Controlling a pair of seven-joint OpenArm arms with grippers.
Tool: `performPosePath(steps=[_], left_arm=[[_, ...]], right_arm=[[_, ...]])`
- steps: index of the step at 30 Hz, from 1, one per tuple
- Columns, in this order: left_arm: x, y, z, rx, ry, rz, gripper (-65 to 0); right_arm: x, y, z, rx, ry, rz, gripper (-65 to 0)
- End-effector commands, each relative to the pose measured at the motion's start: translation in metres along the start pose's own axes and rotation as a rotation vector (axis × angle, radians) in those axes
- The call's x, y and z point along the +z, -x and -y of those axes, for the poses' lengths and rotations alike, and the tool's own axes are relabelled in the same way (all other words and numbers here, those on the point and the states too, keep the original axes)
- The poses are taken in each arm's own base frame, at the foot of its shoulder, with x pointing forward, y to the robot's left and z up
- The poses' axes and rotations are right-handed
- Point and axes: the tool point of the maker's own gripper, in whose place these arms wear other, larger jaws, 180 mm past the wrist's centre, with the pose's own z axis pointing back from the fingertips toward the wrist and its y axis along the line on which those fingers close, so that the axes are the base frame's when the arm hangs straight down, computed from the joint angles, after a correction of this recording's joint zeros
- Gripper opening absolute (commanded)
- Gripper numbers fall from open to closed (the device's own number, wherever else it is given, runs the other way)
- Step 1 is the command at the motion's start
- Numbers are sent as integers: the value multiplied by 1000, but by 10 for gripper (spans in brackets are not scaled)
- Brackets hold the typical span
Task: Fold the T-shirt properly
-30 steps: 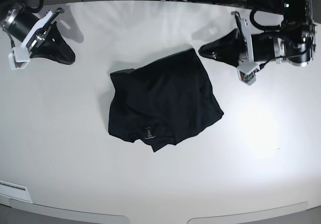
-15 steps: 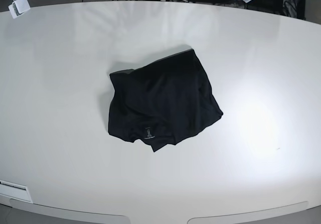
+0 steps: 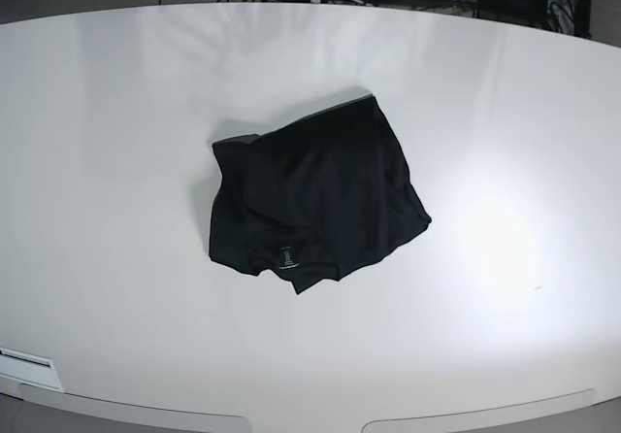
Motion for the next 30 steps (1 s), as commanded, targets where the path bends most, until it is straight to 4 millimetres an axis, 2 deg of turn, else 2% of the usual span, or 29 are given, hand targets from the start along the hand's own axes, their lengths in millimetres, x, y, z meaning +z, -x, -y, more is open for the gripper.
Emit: performPosePath(steps=[1, 6, 9, 11, 14, 16, 18, 21, 25, 28, 30], left_arm=[[-5, -2, -9, 14, -6, 20, -650], [-40, -11, -93, 38, -158, 65, -650], [-50, -15, -151, 56, -294, 94, -650], [-55, -17, -185, 77, -380, 120, -650], [-61, -26, -226, 103, -495, 193, -650], [-67, -30, -244, 94, -572, 225, -650], [-79, -34, -251, 86, -622, 232, -650], [-105, -47, -246, 72, -657, 238, -650], [-145, -66, -220, 44, -649, 232, -650], [-167, -72, -200, 16, -620, 226, -650], [-176, -72, -191, -6, -599, 215, -650]], right_arm=[[-7, 1, 2, 9, -2, 1, -650], [-65, 10, 26, 85, 45, -43, -650], [-97, 10, 39, 128, 61, -55, -650], [-115, 10, 55, 122, 123, -64, -650], [-138, 2, 78, 116, 216, -71, -650], [-154, -7, 87, 123, 258, -63, -650], [-171, -16, 86, 160, 276, -58, -650], [-197, -28, 74, 224, 300, -66, -650], [-225, -35, 48, 314, 322, -90, -650], [-235, -36, 34, 378, 339, -87, -650], [-236, -37, 32, 394, 341, -85, -650]])
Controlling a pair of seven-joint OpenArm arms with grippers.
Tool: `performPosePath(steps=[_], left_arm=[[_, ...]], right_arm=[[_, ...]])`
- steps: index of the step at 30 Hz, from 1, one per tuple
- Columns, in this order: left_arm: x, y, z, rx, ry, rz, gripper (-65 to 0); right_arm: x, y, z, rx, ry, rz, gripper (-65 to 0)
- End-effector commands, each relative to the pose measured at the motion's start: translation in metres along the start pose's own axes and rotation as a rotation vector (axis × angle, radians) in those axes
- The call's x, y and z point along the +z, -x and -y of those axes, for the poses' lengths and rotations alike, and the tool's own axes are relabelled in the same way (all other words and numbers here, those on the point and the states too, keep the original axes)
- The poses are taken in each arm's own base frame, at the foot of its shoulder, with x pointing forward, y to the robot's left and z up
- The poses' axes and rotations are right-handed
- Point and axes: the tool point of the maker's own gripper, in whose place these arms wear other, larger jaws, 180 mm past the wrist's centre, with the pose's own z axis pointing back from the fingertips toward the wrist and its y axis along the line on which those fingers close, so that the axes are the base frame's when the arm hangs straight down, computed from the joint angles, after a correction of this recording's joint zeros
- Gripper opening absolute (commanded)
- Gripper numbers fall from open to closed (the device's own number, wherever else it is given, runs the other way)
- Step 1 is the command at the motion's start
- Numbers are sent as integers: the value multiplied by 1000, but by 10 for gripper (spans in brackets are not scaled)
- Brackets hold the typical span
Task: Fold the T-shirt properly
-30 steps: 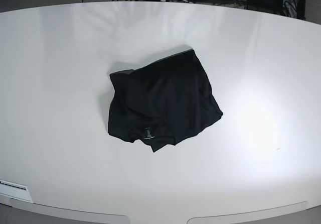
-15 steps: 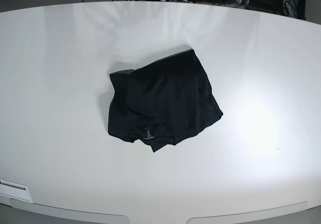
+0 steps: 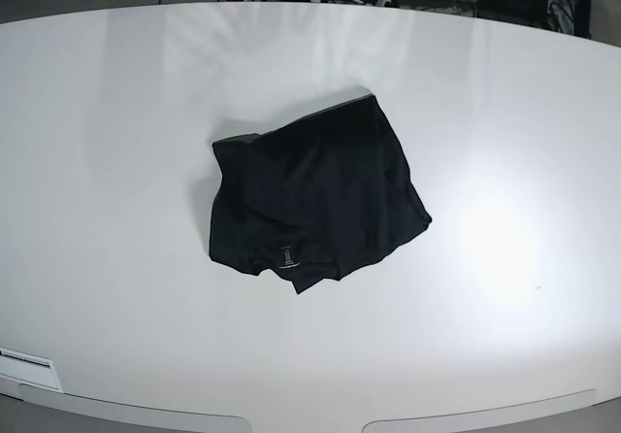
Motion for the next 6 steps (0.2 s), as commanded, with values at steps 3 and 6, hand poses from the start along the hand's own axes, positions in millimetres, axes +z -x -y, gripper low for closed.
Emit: performPosePath(steps=[3, 6], left_arm=[[1, 5, 3, -15, 10, -3, -650], [2, 0, 8, -11, 30, 38, -650]], right_arm=[[1, -3, 0, 5, -4, 17, -650], [1, -11, -8, 13, -45, 65, -650]])
